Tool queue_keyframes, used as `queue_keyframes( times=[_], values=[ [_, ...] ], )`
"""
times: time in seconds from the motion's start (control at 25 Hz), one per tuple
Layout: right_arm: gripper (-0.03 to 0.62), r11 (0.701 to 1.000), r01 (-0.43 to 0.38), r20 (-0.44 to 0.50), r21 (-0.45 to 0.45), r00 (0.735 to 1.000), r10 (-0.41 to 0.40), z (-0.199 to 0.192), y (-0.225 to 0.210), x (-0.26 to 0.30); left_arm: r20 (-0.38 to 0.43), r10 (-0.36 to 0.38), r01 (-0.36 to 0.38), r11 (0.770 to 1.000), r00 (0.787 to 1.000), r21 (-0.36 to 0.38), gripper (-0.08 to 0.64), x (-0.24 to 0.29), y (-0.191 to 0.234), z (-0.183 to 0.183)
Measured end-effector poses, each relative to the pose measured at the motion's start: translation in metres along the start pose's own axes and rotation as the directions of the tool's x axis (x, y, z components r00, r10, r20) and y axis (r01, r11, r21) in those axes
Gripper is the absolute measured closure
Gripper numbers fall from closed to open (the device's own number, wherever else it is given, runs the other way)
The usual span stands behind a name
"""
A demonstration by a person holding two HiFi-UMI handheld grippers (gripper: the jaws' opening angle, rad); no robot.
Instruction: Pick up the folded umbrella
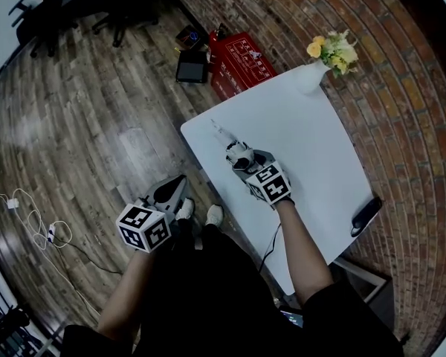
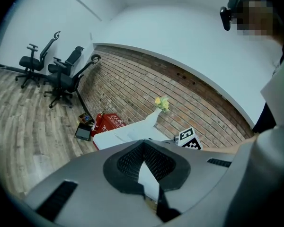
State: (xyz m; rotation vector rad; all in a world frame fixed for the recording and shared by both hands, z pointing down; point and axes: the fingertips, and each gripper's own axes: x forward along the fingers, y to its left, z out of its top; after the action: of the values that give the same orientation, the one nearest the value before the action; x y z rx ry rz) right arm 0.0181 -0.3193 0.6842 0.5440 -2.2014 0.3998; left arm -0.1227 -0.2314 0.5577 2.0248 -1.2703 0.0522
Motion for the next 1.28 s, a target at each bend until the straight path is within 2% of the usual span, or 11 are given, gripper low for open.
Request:
queue_keyframes(
  times=[0.2, 0.36, 0.52, 0.68, 0.88, 1.04, 1.28],
  values=[
    [0.316, 0.995, 0.018, 0.140, 0.095, 0.990, -0.031, 0.023, 0.002, -0.034, 0.004, -0.030, 0.030, 0.999, 1.000, 0.032, 0.548, 0.003, -0.008, 0.013],
    [0.316, 0.979, 0.016, 0.278, 0.204, 0.958, -0.074, 0.043, -0.002, -0.066, 0.007, -0.061, 0.061, 0.996, 0.998, 0.061, 0.548, 0.010, -0.016, 0.024],
    [0.316, 0.947, -0.008, 0.421, 0.321, 0.897, -0.135, 0.066, -0.007, -0.103, 0.010, -0.101, 0.100, 0.991, 0.995, 0.094, 0.548, 0.015, -0.027, 0.038],
    [0.316, 0.927, -0.027, 0.514, 0.374, 0.838, -0.183, 0.084, -0.007, -0.138, 0.002, -0.124, 0.123, 0.986, 0.992, 0.115, 0.548, 0.019, -0.034, 0.045],
    [0.316, 0.891, -0.061, 0.631, 0.450, 0.728, -0.269, 0.099, -0.020, -0.186, 0.000, -0.168, 0.166, 0.974, 0.986, 0.154, 0.548, 0.032, -0.042, 0.060],
    [0.316, 0.875, -0.071, 0.681, 0.478, 0.659, -0.319, 0.108, -0.023, -0.221, -0.001, -0.200, 0.197, 0.965, 0.980, 0.174, 0.548, 0.036, -0.052, 0.071],
    [0.316, 0.874, -0.053, 0.722, 0.484, 0.587, -0.365, 0.113, -0.023, -0.259, 0.004, -0.244, 0.237, 0.946, 0.970, 0.221, 0.548, 0.040, -0.072, 0.085]
  ],
)
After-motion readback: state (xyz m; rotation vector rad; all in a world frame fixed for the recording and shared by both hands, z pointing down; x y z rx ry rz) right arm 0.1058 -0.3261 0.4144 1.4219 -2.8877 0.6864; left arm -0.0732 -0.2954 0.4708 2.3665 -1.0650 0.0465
